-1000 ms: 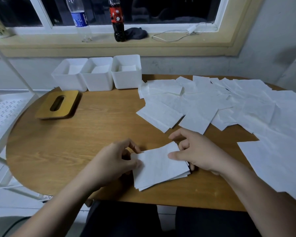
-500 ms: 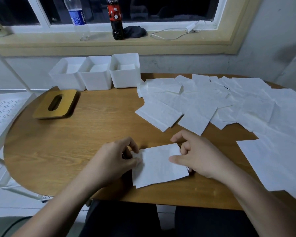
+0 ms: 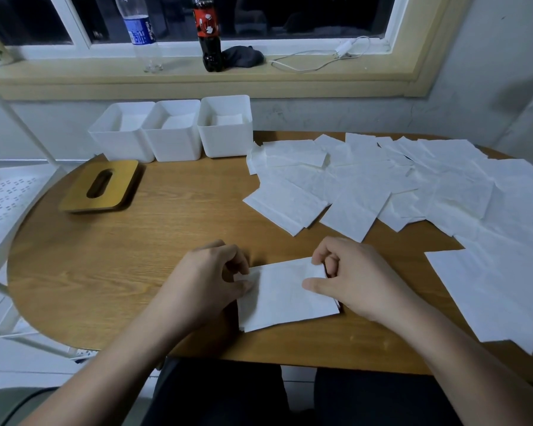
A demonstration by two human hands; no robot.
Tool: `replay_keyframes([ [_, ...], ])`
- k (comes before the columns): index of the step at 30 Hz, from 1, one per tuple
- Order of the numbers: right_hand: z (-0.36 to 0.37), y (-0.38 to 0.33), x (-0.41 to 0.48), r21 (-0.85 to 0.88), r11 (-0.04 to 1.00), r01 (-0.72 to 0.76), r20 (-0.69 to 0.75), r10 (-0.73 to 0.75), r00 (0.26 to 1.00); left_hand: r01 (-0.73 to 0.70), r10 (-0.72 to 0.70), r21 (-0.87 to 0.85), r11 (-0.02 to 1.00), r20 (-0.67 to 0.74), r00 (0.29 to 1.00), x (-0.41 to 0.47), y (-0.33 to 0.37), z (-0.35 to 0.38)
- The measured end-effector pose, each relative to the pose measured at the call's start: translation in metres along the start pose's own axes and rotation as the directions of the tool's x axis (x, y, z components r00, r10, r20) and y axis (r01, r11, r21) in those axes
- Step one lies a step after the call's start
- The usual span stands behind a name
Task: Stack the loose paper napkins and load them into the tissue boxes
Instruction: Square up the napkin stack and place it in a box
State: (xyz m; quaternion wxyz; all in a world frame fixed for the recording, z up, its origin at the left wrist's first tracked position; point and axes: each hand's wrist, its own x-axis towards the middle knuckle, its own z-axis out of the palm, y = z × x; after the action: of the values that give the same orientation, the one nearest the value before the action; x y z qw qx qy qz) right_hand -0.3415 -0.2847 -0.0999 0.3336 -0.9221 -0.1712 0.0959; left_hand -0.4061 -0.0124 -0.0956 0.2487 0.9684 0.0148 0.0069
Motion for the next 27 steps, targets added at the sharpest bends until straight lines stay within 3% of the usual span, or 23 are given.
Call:
replay_keyframes([
  [11,-0.007,0.002,0.005,0.02,1.0,0.002,0.063,-0.003,0.998,0.001,-0.001,-0.054,0.999,-0.011,1.0,0.002,0.002,0.002],
  [21,-0.003,-0.004,0.011,0.001,0.996,0.087,-0.029,-0.087,0.996,0.066,-0.067,-0.125,0.99,-0.004,0.998,0.0,-0.004,0.003],
  [27,0.003,0.005,0.007,-0.018,0.995,0.097,-0.065,-0.098,0.993,0.018,-0.027,-0.167,0.986,-0.051,0.998,0.003,-0.01,0.008],
])
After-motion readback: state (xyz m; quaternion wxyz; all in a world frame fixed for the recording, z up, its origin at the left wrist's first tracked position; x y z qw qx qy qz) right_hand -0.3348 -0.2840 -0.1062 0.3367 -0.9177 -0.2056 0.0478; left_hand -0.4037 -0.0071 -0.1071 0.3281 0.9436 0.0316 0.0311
